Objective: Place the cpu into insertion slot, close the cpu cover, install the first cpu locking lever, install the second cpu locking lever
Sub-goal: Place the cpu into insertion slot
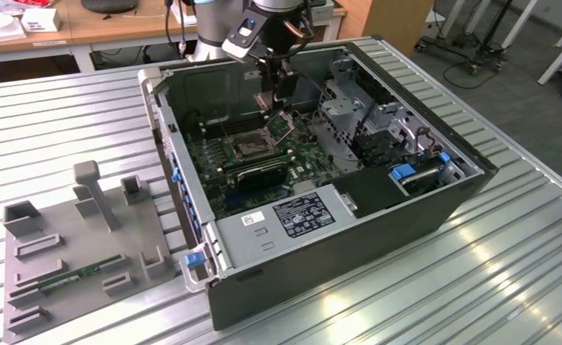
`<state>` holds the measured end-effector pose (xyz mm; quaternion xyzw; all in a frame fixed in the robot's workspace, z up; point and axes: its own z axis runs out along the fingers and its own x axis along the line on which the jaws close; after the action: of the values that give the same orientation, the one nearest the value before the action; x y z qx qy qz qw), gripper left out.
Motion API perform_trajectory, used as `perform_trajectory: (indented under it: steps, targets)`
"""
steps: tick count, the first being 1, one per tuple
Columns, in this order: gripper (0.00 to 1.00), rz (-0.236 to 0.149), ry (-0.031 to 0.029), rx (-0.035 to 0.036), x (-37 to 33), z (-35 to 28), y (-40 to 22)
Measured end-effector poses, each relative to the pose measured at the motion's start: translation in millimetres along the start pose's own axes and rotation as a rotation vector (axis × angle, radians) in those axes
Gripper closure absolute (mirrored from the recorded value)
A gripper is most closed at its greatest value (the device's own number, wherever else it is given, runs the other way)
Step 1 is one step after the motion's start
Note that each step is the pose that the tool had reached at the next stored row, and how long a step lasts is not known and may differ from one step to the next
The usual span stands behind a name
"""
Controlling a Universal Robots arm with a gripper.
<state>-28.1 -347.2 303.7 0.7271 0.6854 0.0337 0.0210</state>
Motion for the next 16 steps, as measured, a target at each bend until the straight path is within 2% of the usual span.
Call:
perform_trajectory:
  steps: [16]
  targets:
    - [0.45, 0.0, 0.0001, 0.0, -0.1, -0.1, -3.0]
